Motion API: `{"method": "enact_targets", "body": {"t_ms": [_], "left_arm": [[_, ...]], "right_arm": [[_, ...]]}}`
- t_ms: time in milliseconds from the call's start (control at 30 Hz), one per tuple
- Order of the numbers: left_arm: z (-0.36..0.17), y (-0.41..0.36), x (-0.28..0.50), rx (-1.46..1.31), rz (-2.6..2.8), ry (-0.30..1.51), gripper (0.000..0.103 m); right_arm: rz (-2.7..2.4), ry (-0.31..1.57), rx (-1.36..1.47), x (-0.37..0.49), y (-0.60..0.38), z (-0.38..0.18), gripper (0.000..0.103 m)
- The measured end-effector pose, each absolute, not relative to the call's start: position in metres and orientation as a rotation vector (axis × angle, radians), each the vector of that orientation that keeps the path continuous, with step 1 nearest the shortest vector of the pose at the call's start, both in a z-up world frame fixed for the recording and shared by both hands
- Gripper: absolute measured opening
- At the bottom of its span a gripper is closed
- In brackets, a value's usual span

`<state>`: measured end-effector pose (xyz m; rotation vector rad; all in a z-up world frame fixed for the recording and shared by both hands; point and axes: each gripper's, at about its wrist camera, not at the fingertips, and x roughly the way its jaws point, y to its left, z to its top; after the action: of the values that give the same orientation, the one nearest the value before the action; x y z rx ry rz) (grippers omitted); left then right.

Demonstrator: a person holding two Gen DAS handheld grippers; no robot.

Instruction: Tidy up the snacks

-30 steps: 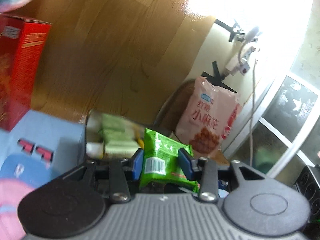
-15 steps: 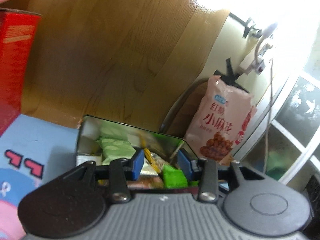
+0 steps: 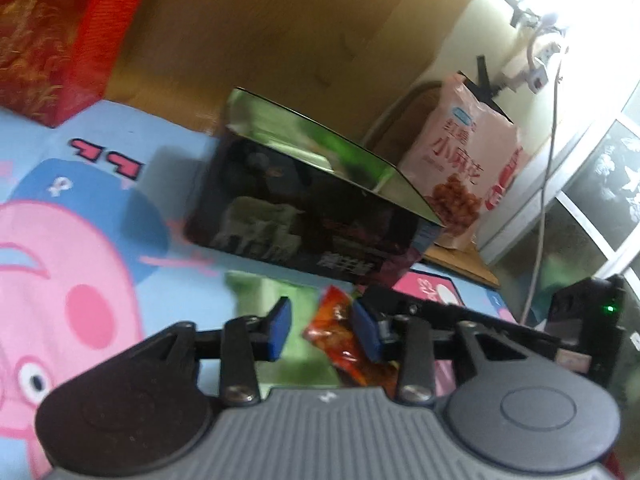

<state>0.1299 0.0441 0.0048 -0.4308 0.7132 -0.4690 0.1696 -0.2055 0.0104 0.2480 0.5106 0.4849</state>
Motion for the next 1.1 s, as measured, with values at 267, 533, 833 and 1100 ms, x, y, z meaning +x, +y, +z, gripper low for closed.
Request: {"method": "enact_targets", "body": {"t_ms": [267,533,833,1100], "left_arm": [[-0.004,0.058,0.103,-0.447,-0.471,0.759,0.012],[-0.009,0.084,0.069,-0.501,-0.481,0.727,0.017],[0.003,0.093,0.099,-0.579,-0.456,0.681,0.032],[-0.017,0.072,0.13,-0.52,-0.473,0.746,0.039]], "right_arm": [[0.559,0.461,0.027,0.118,-0.145,-0.001,0.052],[0.651,0.458,-0.072,0.074,-0.145,-0.007,0.051],[0.579,0.403,-0.03,0.096,-0.161,0.019,0.057],[0.572,0.484,-0.323,0.117,-0.117,-0.003,0.071]]}}
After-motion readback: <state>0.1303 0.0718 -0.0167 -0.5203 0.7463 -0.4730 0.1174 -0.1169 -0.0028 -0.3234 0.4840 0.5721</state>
